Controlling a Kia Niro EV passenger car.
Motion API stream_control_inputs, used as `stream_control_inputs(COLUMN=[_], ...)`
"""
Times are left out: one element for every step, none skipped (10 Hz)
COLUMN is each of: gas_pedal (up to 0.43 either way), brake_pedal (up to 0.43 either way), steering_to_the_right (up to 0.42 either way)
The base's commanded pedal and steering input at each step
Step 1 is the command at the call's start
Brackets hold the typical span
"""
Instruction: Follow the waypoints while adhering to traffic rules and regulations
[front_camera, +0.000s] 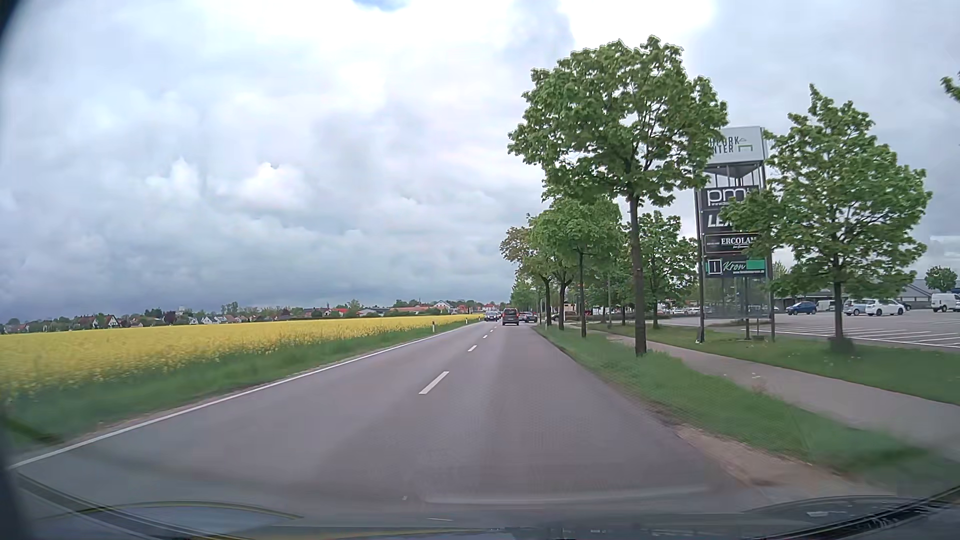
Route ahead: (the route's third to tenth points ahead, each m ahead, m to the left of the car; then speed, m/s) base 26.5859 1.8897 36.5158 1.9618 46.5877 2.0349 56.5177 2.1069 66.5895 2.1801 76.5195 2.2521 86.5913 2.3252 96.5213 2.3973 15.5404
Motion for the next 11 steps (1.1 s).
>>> stream_control_inputs(gas_pedal=[0.059,0.067,0.079,0.087,0.098,0.11,0.11,0.11,0.11,0.11,0.098], brake_pedal=[0.012,0.012,0.012,0.012,0.012,0.012,0.012,0.012,0.012,0.012,0.012], steering_to_the_right=[0.0,0.0,0.0,0.0,0.0,0.0,0.0,-0.002,-0.002,-0.002,-0.001])
